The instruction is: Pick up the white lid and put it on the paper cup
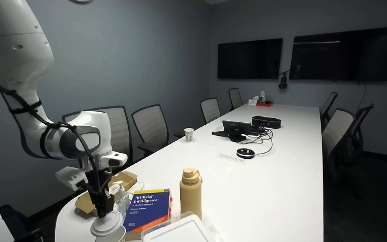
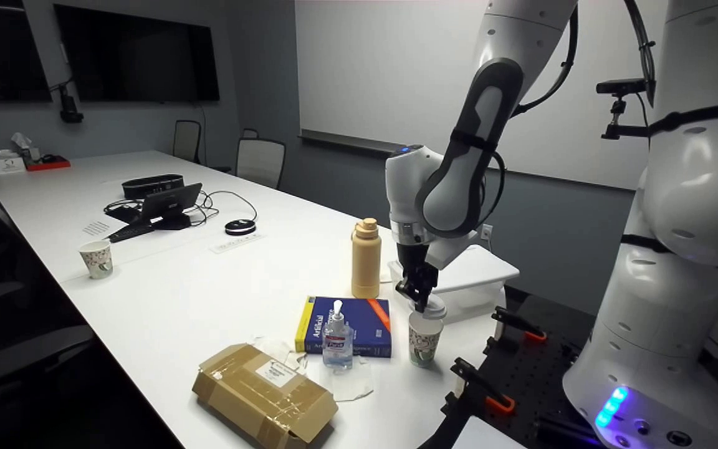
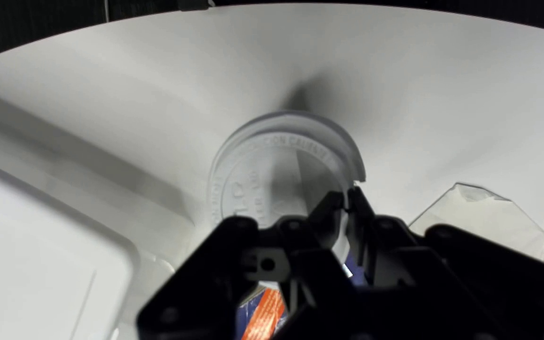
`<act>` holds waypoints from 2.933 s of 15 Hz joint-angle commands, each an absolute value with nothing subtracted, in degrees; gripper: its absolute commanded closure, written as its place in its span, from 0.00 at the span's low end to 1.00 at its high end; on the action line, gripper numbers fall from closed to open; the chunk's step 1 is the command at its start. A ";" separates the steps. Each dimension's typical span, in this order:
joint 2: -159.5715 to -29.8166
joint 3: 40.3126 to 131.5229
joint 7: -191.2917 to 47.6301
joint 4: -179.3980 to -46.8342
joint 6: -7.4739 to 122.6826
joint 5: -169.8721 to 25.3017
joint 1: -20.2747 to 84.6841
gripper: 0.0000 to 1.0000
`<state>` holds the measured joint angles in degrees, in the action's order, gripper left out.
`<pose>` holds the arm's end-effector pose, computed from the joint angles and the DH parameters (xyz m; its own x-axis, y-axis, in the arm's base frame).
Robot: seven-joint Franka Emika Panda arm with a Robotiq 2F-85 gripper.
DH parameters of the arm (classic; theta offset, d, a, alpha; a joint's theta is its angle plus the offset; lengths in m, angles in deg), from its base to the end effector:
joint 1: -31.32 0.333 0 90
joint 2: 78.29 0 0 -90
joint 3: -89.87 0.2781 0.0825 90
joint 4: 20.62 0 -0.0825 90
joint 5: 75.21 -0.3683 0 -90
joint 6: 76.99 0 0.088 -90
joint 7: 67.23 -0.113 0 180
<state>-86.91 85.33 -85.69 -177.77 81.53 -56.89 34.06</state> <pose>0.3650 -0.0008 0.1352 0.9929 -0.0547 -0.1055 -0.0409 -0.9908 0.1287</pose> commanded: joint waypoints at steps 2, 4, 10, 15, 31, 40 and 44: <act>-90.67 82.40 -87.81 -177.31 85.61 -53.49 35.72 0.98; -92.04 81.01 -87.39 -177.05 86.75 -53.32 36.35 0.98; -94.64 79.16 -86.10 -176.30 88.94 -55.29 38.75 0.98; -94.84 77.97 -86.24 -175.44 88.64 -55.16 40.75 0.98; -95.46 78.01 -86.54 -175.39 87.59 -56.65 41.81 0.98; -94.92 76.85 -87.77 -175.31 86.08 -56.69 43.85 0.98; -94.56 73.36 -91.26 -175.14 85.33 -54.44 46.88 0.98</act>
<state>-95.70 76.05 -87.65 -175.49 87.73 -56.07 43.73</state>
